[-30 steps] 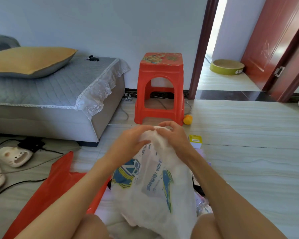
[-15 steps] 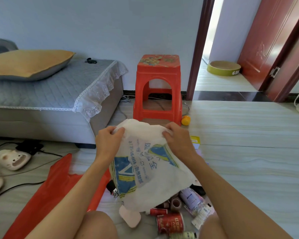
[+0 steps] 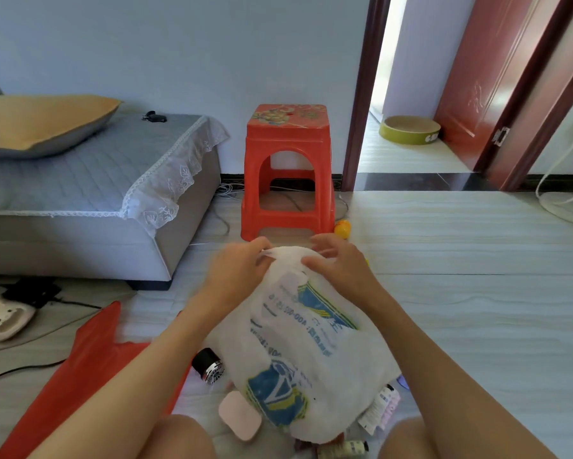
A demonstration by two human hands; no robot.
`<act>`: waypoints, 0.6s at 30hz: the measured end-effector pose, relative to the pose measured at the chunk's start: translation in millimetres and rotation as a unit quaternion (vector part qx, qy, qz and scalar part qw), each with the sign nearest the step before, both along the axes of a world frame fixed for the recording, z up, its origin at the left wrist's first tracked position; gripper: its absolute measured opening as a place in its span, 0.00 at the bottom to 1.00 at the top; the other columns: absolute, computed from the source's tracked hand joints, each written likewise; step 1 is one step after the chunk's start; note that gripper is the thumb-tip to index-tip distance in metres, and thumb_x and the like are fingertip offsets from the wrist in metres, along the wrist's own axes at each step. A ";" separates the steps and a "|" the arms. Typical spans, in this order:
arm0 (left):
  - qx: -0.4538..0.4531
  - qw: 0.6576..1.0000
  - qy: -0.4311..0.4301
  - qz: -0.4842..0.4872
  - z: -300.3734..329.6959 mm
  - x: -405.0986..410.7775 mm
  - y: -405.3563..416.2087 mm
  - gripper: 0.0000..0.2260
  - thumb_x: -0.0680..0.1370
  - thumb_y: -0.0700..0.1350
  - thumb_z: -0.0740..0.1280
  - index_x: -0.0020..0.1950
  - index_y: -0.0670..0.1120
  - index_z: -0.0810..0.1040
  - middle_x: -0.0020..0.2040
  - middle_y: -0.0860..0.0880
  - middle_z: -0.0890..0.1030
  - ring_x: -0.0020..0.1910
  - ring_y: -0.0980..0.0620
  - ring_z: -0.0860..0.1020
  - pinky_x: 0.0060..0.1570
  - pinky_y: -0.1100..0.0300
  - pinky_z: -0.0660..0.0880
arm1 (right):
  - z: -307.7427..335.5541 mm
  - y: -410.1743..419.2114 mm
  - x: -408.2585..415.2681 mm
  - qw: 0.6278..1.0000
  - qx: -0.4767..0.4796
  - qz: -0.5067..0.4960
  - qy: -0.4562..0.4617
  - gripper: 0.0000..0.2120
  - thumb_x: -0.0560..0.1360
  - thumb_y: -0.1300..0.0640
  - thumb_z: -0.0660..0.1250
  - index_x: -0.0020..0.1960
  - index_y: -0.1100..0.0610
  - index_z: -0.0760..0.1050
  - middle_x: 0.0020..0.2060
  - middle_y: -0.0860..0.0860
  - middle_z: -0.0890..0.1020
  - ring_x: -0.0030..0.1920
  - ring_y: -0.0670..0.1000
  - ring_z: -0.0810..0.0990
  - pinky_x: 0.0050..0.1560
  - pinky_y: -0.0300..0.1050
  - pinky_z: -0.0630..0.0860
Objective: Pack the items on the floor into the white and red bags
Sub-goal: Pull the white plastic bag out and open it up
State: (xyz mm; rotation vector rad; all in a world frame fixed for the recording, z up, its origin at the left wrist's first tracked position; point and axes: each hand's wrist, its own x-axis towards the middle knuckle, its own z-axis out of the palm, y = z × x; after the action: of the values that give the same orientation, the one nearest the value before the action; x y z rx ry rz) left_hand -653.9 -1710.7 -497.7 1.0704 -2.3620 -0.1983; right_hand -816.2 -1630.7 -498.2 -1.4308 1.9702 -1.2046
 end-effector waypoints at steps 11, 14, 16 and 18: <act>0.274 0.950 0.150 -0.002 25.4 -5.3 -1.2 0.04 0.74 0.39 0.66 0.43 0.43 0.80 0.38 0.48 0.79 0.39 0.50 0.76 0.37 0.60 0.72 | -47.3 57.4 -37.4 0.946 0.160 -0.058 0.277 0.24 0.75 0.47 0.64 0.68 0.53 0.67 0.64 0.51 0.74 0.64 0.54 0.70 0.61 0.48 0.66; 0.255 0.960 0.106 -0.045 36.1 -19.9 9.5 0.04 0.75 0.40 0.66 0.44 0.44 0.81 0.39 0.48 0.79 0.38 0.52 0.76 0.38 0.60 0.71 | -41.1 84.5 -56.4 0.981 0.092 -0.123 0.117 0.10 0.75 0.57 0.66 0.52 0.61 0.80 0.52 0.57 0.82 0.55 0.57 0.77 0.55 0.46 0.71; 0.181 0.981 0.032 -0.066 37.2 -27.7 15.5 0.06 0.75 0.42 0.66 0.47 0.43 0.82 0.41 0.48 0.80 0.41 0.53 0.76 0.41 0.60 0.70 | -29.4 107.4 -69.7 0.981 0.079 -0.174 0.036 0.08 0.75 0.59 0.65 0.44 0.62 0.81 0.46 0.60 0.82 0.48 0.57 0.78 0.49 0.46 0.70; 0.133 0.988 -0.042 -0.072 33.7 -34.5 21.0 0.07 0.76 0.45 0.66 0.47 0.45 0.82 0.44 0.48 0.82 0.44 0.49 0.78 0.44 0.57 0.72 | -15.1 132.2 -85.1 0.976 0.074 -0.200 -0.038 0.09 0.76 0.59 0.64 0.40 0.60 0.80 0.41 0.58 0.79 0.44 0.55 0.76 0.45 0.44 0.69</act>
State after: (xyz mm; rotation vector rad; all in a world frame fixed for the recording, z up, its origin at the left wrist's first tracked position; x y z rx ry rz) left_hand -688.4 -1689.7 -464.0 1.0442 -2.5428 -0.5443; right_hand -901.3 -1498.5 -513.4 -0.9259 2.3100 -1.2188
